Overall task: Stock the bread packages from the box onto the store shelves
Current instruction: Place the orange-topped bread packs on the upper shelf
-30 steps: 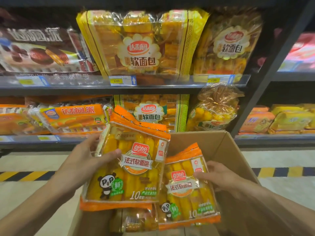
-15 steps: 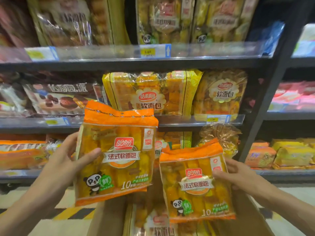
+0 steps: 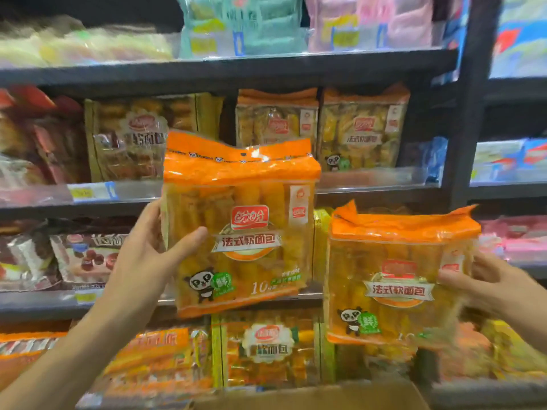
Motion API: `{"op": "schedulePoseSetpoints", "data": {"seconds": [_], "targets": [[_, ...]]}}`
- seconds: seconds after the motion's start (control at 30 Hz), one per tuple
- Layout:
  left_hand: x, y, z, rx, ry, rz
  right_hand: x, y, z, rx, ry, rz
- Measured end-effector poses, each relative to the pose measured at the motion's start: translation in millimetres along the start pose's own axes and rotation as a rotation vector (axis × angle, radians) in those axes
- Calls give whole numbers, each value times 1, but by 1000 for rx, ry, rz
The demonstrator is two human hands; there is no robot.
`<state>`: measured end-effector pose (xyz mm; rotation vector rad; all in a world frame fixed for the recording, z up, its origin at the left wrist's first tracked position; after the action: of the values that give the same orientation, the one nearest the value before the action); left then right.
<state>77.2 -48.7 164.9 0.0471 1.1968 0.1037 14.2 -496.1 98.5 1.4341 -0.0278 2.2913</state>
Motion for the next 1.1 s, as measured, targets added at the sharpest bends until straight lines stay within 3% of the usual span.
{"op": "schedulePoseSetpoints", "data": {"seconds": [0.23,0.47,0.97,1.1], "targets": [[-69,-37,76,-31,-282,-77,23,23,25,-75,84,-12],[-90,-79,136,-34,-415,-97,20,29,43,-94,64,10],[-73,-82,204,-44,-393,211,25,29,66,-47,129,-24],[-50,-78,207,-61,-319,275,27,35,70,-60,172,-17]]}}
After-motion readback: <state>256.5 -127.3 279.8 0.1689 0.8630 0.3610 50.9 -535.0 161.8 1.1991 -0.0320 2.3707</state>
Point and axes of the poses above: each hand's wrist, its own z-axis towards the middle knuckle, its own y-axis out of the back of the hand, x = y × z, the point moved 3 cm from there along z, towards the middle knuckle, and after that the axes turned 14 degrees about y, right-handed, at the moved point
